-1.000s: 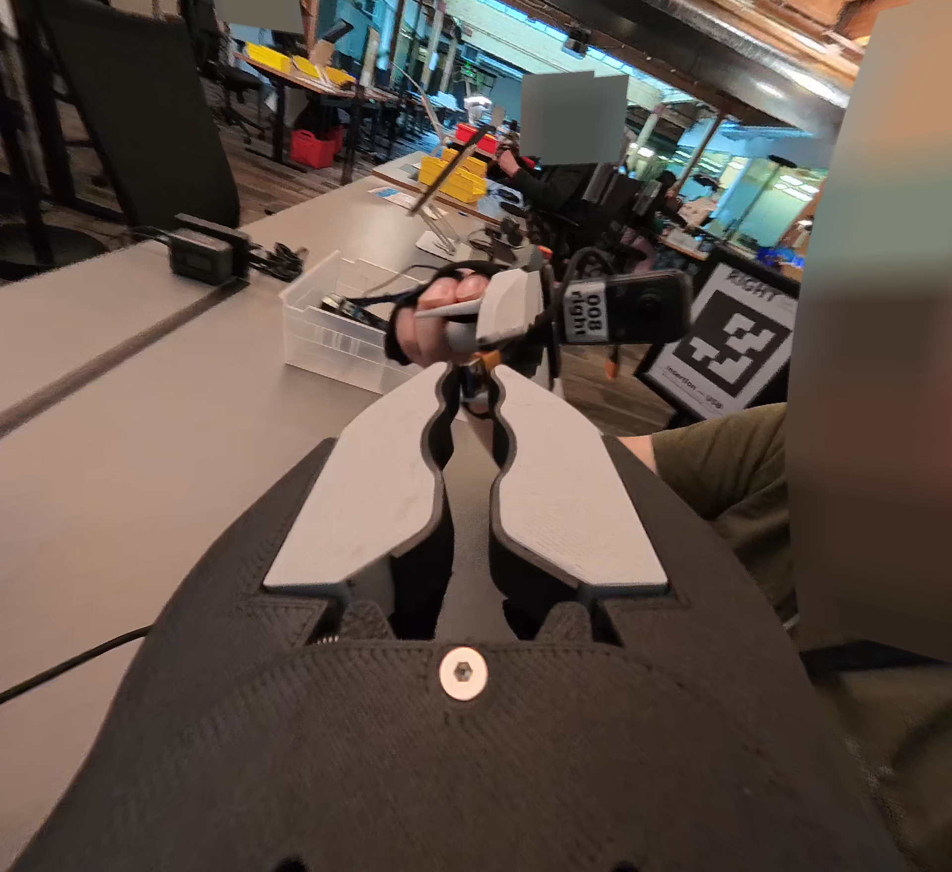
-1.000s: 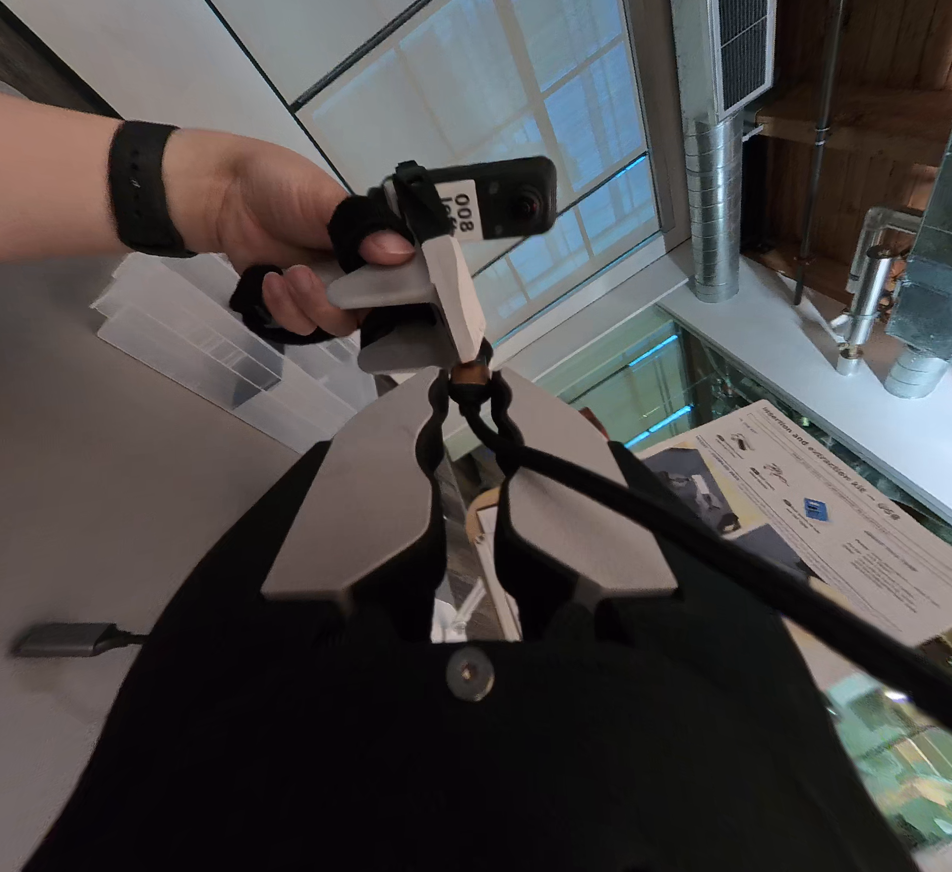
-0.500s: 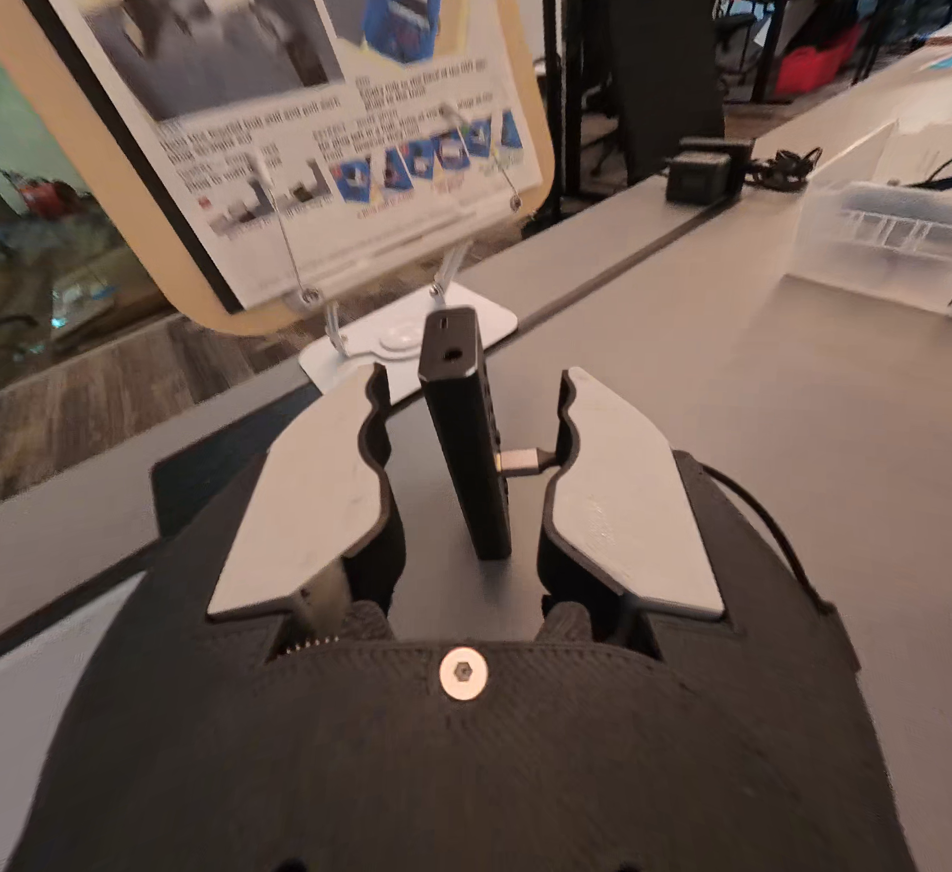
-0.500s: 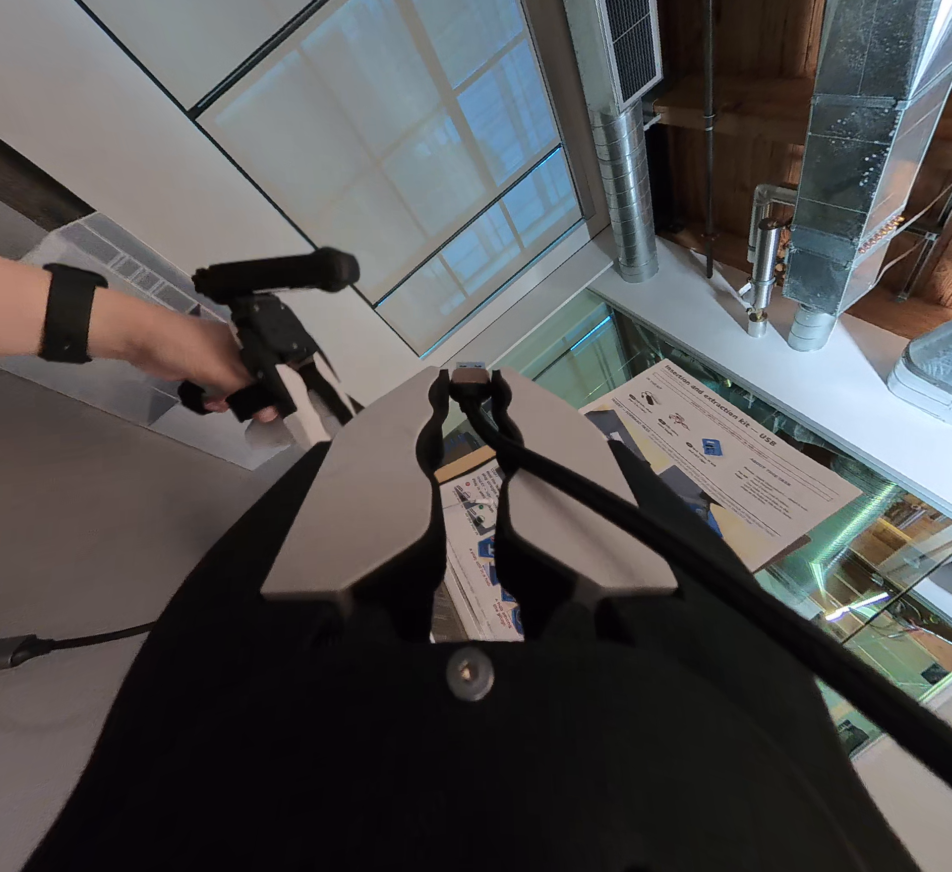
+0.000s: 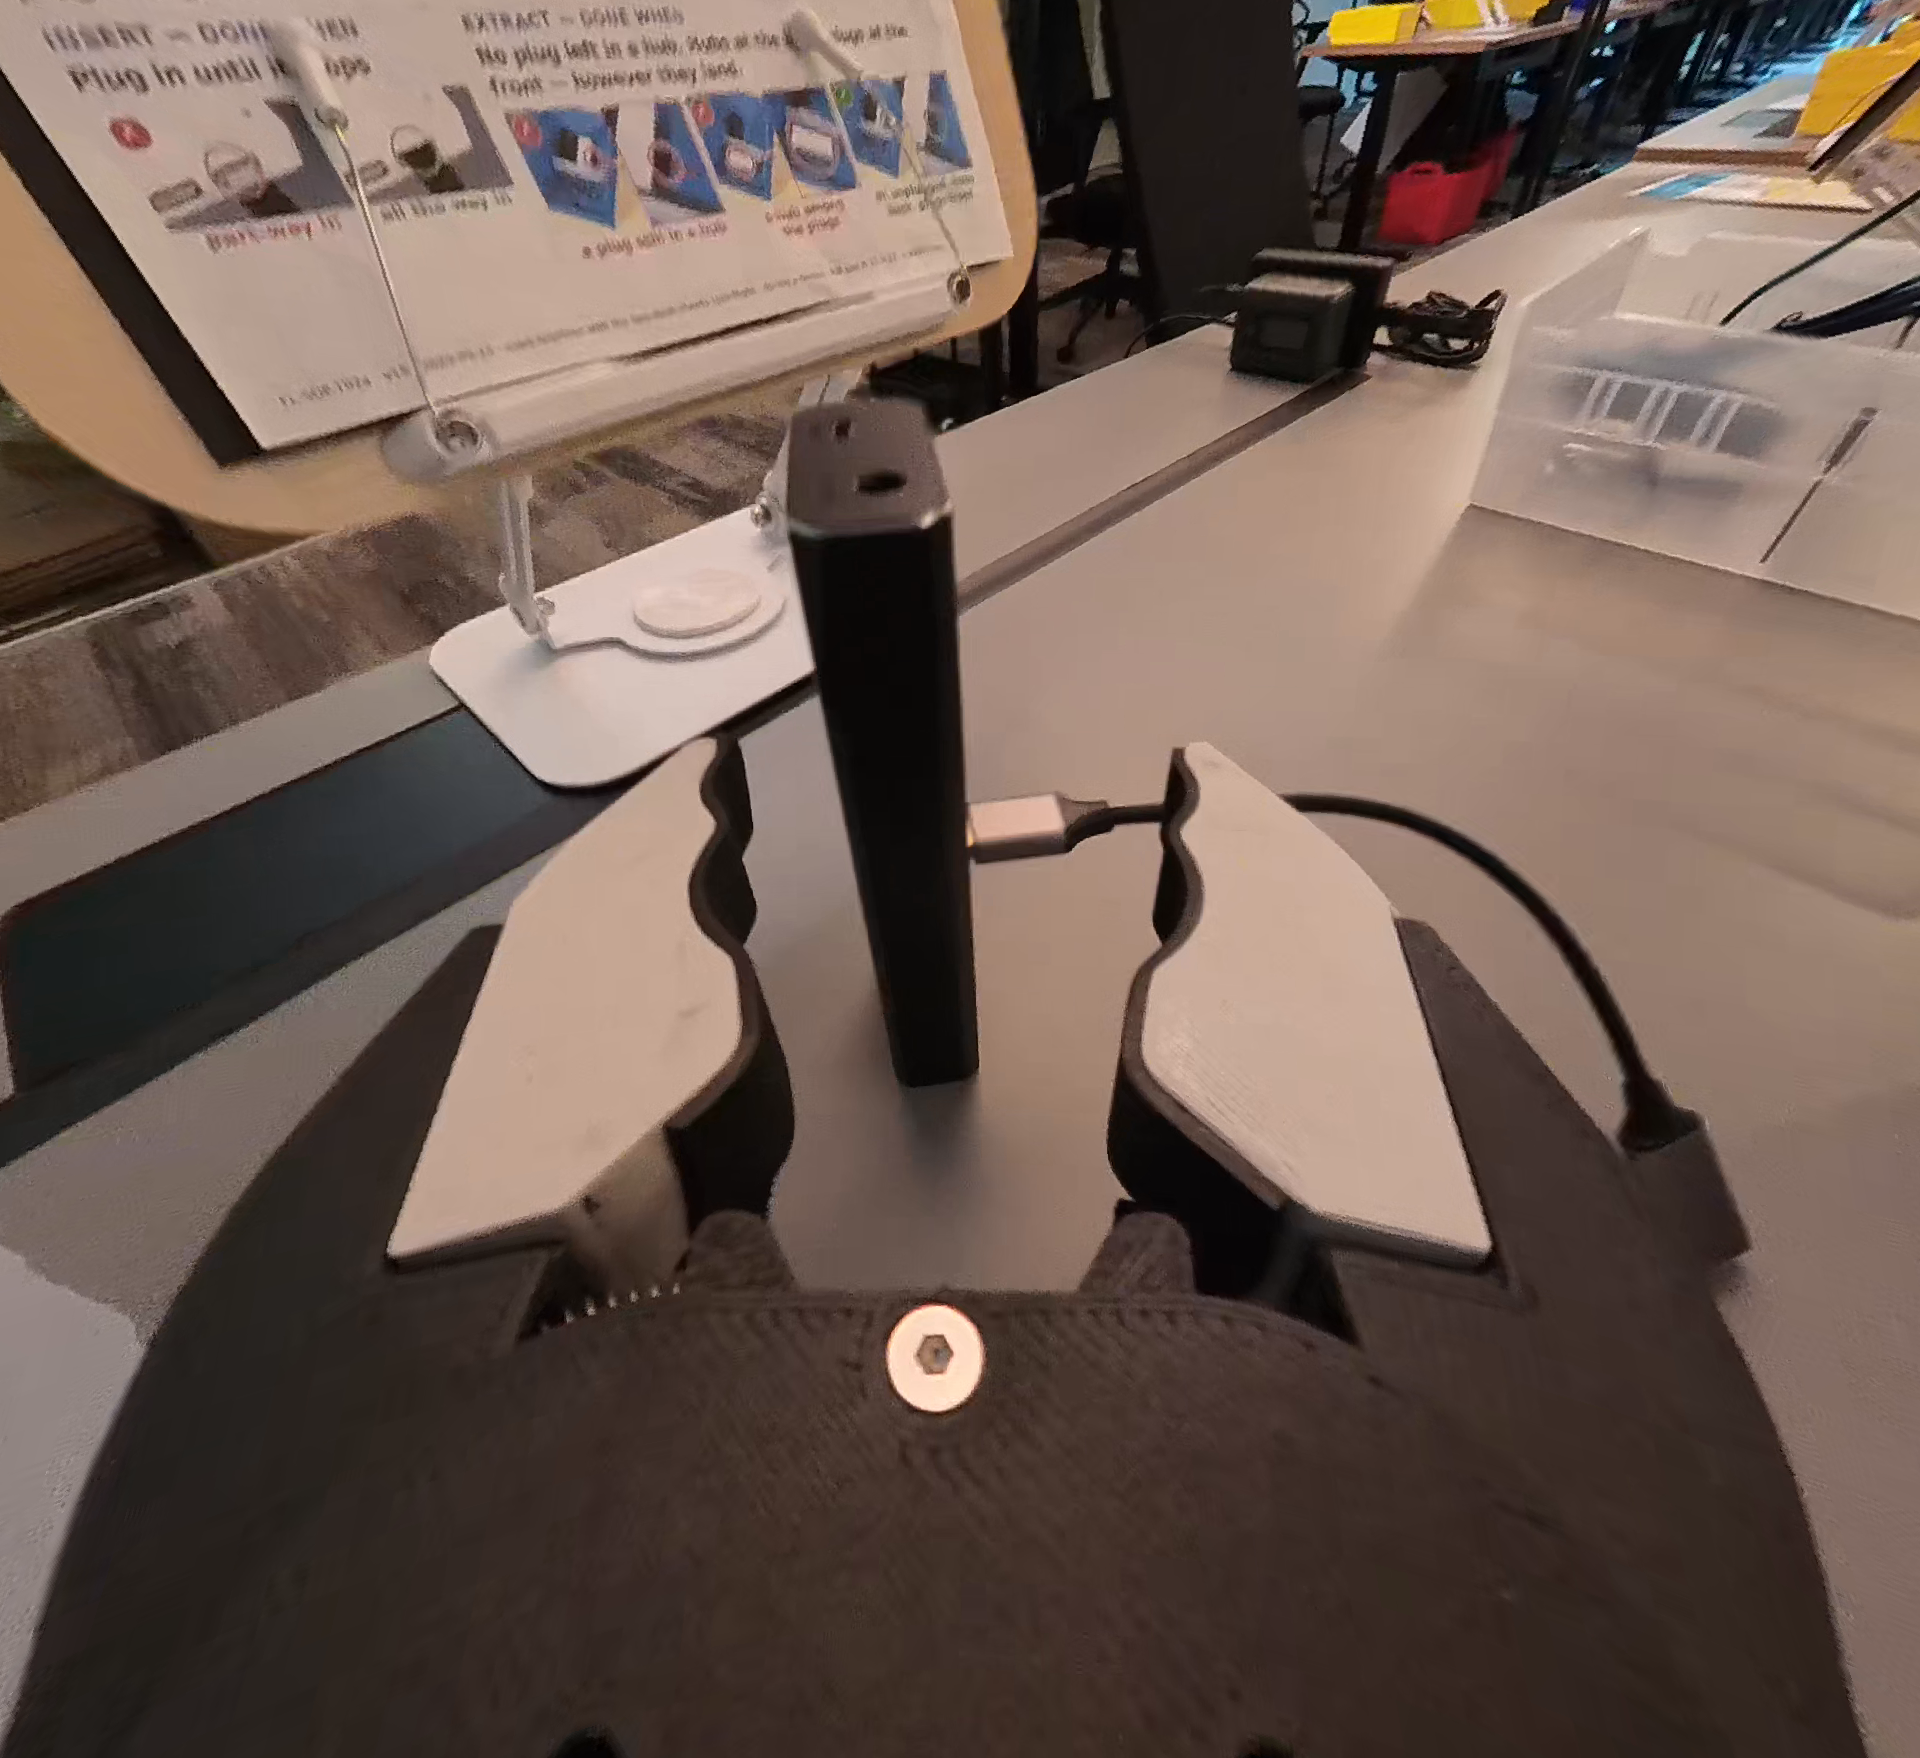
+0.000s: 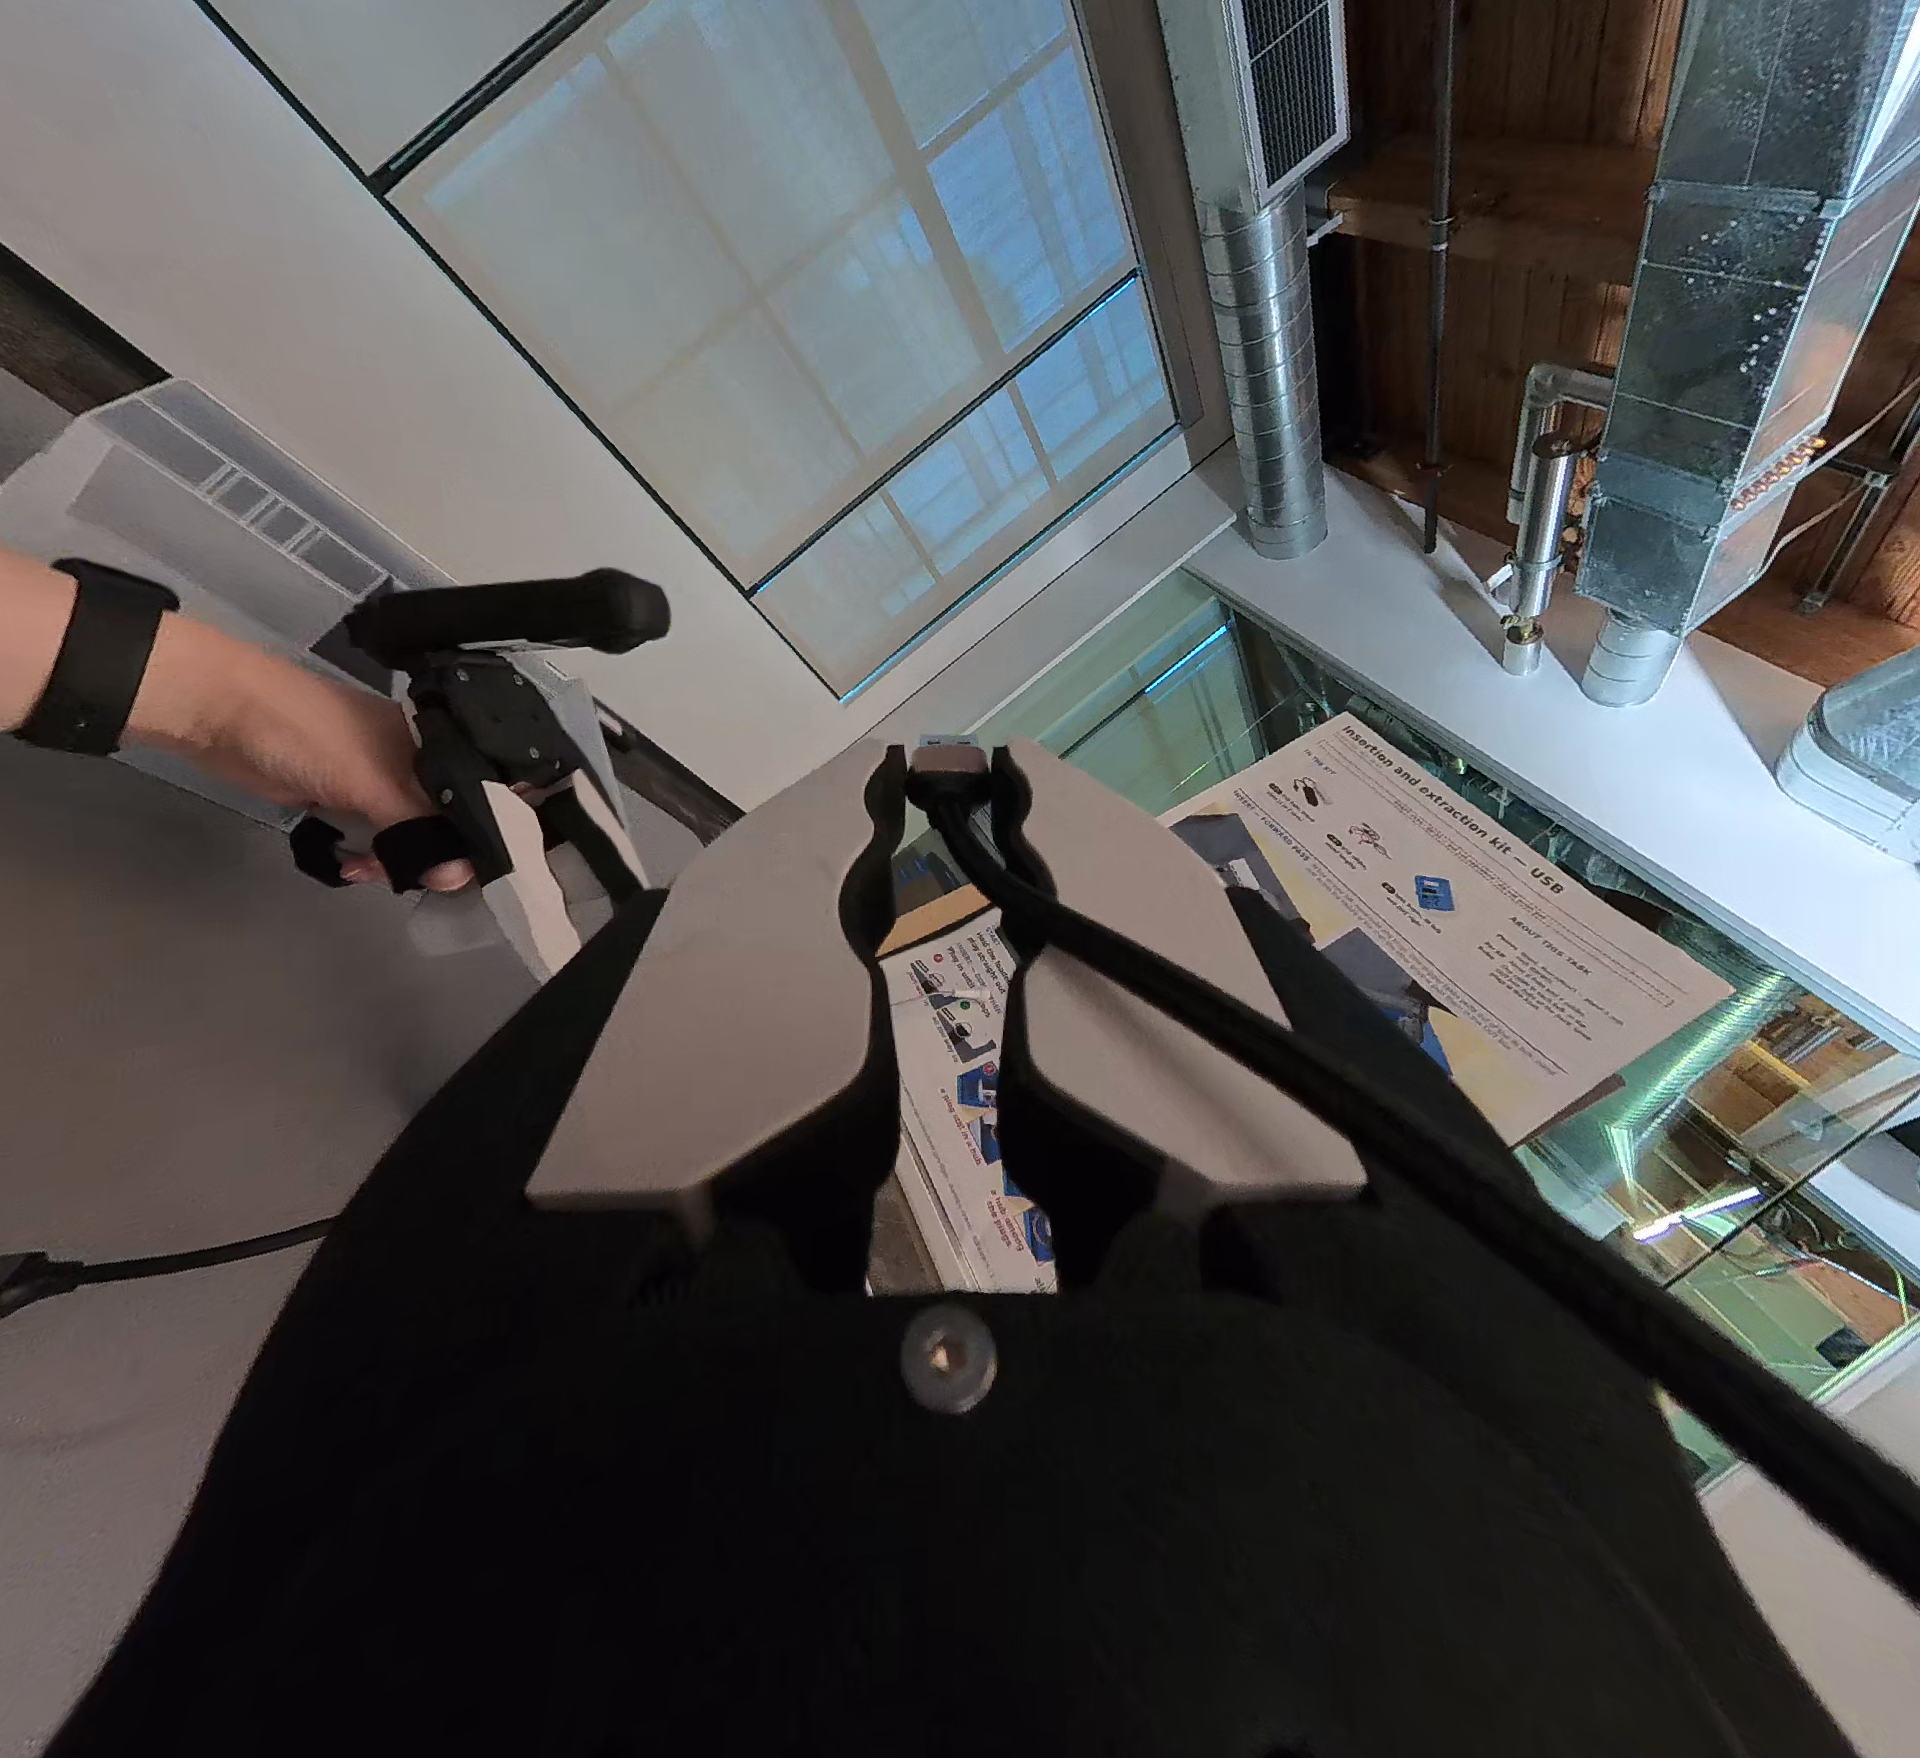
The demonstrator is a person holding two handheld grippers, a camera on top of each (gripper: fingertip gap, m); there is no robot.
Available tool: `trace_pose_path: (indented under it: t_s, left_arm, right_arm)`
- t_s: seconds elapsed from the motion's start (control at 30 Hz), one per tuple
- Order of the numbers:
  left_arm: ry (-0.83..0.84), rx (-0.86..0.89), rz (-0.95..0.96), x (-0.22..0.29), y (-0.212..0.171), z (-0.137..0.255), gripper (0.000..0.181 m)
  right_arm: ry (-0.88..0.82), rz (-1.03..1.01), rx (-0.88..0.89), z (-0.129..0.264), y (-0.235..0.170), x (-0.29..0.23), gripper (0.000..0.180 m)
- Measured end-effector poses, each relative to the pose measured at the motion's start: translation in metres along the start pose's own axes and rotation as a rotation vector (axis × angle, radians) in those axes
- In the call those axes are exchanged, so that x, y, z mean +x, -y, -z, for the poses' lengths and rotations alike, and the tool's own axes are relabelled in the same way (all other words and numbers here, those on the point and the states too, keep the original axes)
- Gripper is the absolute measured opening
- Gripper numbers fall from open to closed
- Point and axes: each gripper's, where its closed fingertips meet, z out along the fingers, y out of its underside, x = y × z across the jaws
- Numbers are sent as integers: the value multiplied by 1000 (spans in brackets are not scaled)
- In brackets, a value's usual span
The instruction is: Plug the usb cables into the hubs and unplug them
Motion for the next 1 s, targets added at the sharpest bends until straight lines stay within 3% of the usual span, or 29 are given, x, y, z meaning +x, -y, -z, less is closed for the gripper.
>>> trace_pose_path:
  t_s: [0.37,0.6,1.0]
  left_arm:
    - [35,-153,20,-6,-51,-23,74]
    - [14,-213,-5,-6,-61,-46,55]
    - [52,-284,35,-16,-70,-54,54]
  right_arm:
    - [0,6,-10,-1,-3,-1,15]
    - [-1,4,-8,-2,-3,-1,15]
    - [-8,2,-23,-2,-10,2,15]
